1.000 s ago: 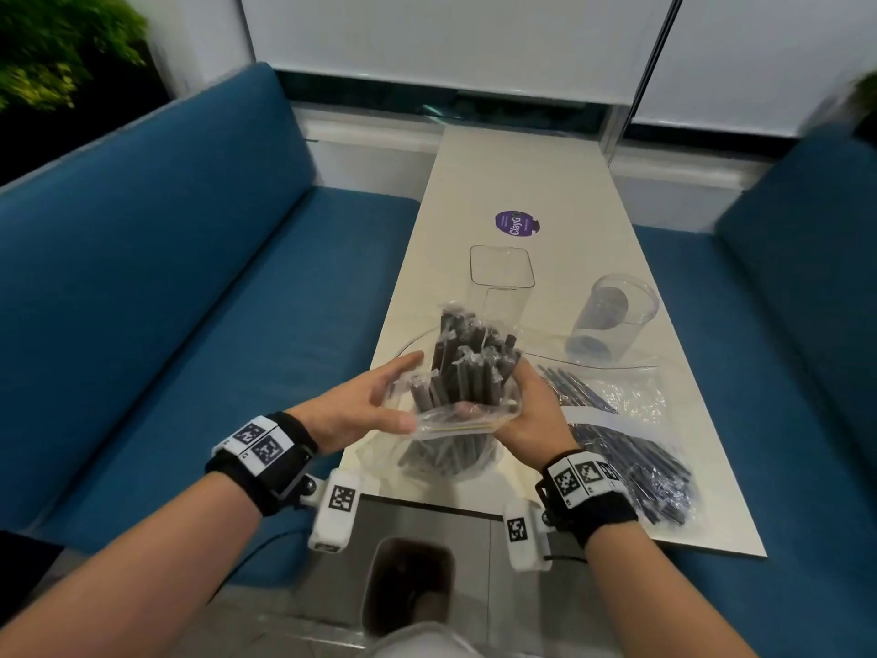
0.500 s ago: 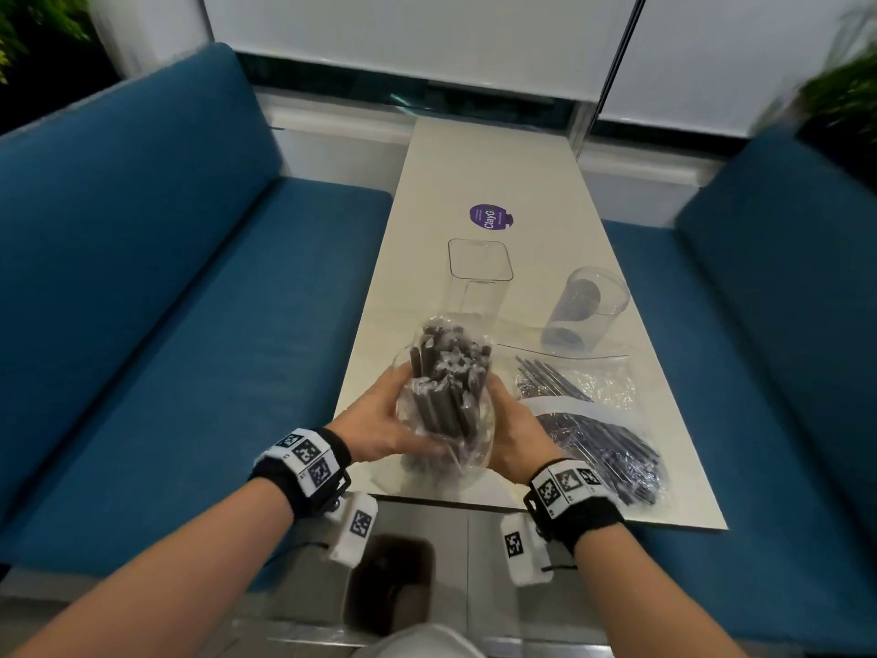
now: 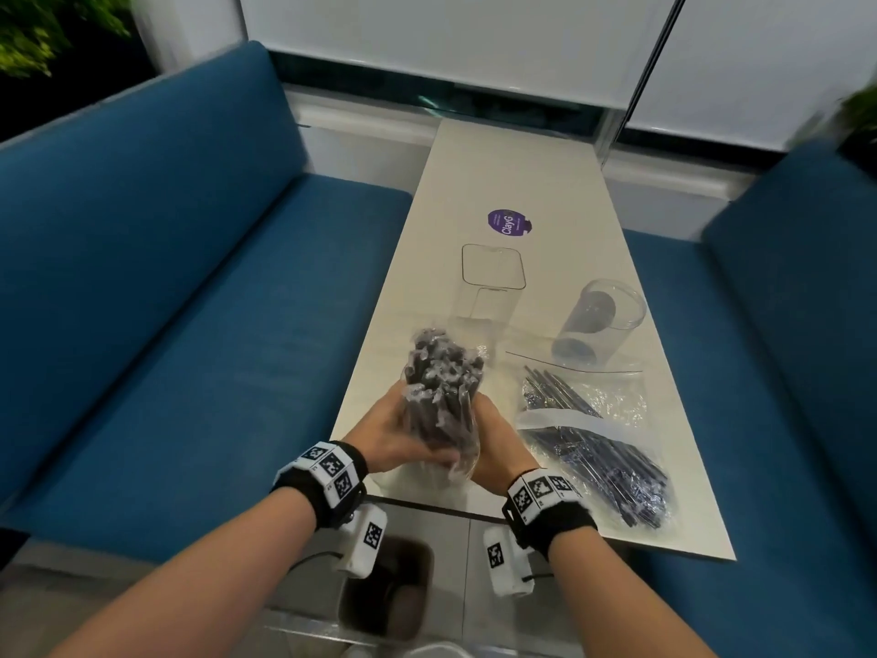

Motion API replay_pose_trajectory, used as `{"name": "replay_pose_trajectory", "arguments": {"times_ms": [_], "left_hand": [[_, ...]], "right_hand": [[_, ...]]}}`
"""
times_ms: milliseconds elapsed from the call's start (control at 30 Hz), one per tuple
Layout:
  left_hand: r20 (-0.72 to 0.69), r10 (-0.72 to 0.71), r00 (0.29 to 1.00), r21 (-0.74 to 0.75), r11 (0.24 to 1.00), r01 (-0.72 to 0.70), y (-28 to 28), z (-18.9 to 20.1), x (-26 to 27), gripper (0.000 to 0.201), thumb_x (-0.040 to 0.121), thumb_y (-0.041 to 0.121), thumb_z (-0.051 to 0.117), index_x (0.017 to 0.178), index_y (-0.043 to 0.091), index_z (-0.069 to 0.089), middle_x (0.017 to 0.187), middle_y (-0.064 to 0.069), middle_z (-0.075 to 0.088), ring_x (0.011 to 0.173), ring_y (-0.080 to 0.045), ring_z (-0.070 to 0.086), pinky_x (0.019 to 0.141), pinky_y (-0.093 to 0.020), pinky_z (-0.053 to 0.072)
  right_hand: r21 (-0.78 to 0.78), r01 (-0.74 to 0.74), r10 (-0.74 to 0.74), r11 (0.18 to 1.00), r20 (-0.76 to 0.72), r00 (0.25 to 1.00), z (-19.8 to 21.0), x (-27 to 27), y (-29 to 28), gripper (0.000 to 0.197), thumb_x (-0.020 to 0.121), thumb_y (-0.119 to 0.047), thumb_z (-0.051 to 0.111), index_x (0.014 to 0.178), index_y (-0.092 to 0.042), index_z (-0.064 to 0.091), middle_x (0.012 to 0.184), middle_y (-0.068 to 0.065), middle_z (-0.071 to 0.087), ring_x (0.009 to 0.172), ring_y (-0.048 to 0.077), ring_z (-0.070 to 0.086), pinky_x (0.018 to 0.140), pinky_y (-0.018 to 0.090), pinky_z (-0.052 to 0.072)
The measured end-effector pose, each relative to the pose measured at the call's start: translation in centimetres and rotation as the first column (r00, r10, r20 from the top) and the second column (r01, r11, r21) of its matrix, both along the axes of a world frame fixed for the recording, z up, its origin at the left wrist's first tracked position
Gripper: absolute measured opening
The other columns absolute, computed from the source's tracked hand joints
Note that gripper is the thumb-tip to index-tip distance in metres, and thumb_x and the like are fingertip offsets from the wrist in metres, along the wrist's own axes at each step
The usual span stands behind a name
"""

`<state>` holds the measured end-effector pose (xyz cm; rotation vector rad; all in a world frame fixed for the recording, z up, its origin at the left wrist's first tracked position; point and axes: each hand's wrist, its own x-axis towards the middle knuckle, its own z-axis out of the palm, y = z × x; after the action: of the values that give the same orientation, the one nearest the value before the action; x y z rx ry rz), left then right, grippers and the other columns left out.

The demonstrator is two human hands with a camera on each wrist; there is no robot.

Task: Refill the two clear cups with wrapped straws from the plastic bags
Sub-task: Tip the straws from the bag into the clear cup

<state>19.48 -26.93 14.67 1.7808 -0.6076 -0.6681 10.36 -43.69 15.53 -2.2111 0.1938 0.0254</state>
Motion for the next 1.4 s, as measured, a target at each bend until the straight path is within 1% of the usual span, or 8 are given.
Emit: {"name": "replay_pose_trajectory", "arguments": {"times_ms": [167,400,467,567,767,1033,1267,1400], "left_hand": [[-0.031,0.093,0.995,-0.099,0.99,-0.096,0.2,2.1,0.1,0.057,0.071,0.022,0.095,0.122,0.016,0.071,0.115,-0.003,0.079,0.11,-0.021,0.074,0.096,-0.044,0.06],[0.045,-0.066,0.997,-0.124,0.99,0.071,-0.6,6.6,-1.4,0.099,0.061,0.004,0.097,0.141,0.022,0.041,0.121,0.017,0.07,0.117,0.01,0.063,0.1,-0.014,0.05],[0.095,-0.033,0.995,-0.114,0.992,0.044,-1.6,6.8,-1.7,0.113,0.05,0.017,0.104,0.144,0.019,0.041,0.125,0.009,0.068,0.119,0.003,0.065,0.103,-0.022,0.053],[0.044,0.172,0.984,-0.182,0.97,-0.161,-2.8,6.8,-1.6,0.105,0.041,0.03,0.106,0.132,0.01,0.057,0.115,-0.002,0.076,0.109,-0.014,0.073,0.097,-0.042,0.06],[0.013,0.249,0.969,-0.335,0.914,-0.23,-3.1,8.3,-1.9,0.053,0.056,0.002,0.098,0.102,0.016,0.077,0.1,-0.002,0.082,0.097,-0.019,0.078,0.086,-0.037,0.063],[0.2,0.101,0.974,-0.285,0.958,-0.041,-4.3,10.7,-1.6,0.13,0.056,0.005,0.1,0.158,0.028,0.024,0.136,0.019,0.059,0.122,0.013,0.059,0.096,-0.005,0.046],[0.114,0.351,0.93,-0.315,0.9,-0.301,-3.9,9.2,-1.3,0.083,0.066,0.005,0.095,0.137,0.023,0.056,0.119,0.008,0.075,0.112,-0.008,0.072,0.098,-0.035,0.059],[-0.014,0.409,0.912,-0.386,0.839,-0.383,-3.4,9.7,-1.2,0.06,0.066,0.02,0.093,0.119,0.003,0.069,0.105,-0.01,0.08,0.098,-0.024,0.078,0.086,-0.049,0.064]], "right_hand": [[0.264,0.026,-0.041,0.964,0.053,0.998,1.9,0.0,-1.2,0.097,0.069,-0.012,0.092,0.145,-0.02,0.033,0.122,-0.007,0.062,0.109,0.015,0.068,0.093,0.027,0.059],[0.276,0.007,-0.019,0.961,0.041,0.999,4.9,-0.8,-2.2,0.103,0.057,-0.056,0.088,0.141,-0.036,0.032,0.134,0.0,0.063,0.117,0.016,0.067,0.102,0.04,0.057],[0.181,-0.051,0.036,0.982,0.087,0.996,6.0,-0.3,-1.3,0.086,0.062,-0.04,0.09,0.129,-0.043,0.036,0.125,0.004,0.065,0.102,0.012,0.066,0.087,0.025,0.059],[0.137,-0.077,0.052,0.988,0.175,0.983,6.4,0.4,-0.2,0.066,0.064,-0.005,0.083,0.109,-0.041,0.05,0.102,-0.005,0.066,0.089,0.015,0.066,0.077,0.046,0.064],[0.052,-0.034,0.023,0.998,0.206,0.978,6.0,-0.9,-3.0,0.126,0.054,-0.035,0.1,0.153,-0.041,0.024,0.16,-0.004,0.025,0.147,0.015,0.033,0.12,0.033,0.04],[0.249,0.043,-0.076,0.968,0.127,0.989,6.5,-1.8,-3.7,0.147,0.055,-0.025,0.103,0.162,-0.032,0.002,0.152,-0.01,0.048,0.139,0.006,0.049,0.118,0.042,0.043],[0.387,0.071,-0.138,0.919,0.147,0.979,4.8,-2.2,-2.9,0.159,0.052,-0.024,0.104,0.16,-0.046,-0.011,0.156,-0.029,0.034,0.147,-0.002,0.037,0.123,0.038,0.034],[0.319,0.135,-0.183,0.938,0.124,0.975,4.1,-2.7,-2.6,0.158,0.033,-0.056,0.102,0.157,-0.05,0.005,0.167,-0.007,0.023,0.154,0.016,0.028,0.124,0.05,0.034]]}}
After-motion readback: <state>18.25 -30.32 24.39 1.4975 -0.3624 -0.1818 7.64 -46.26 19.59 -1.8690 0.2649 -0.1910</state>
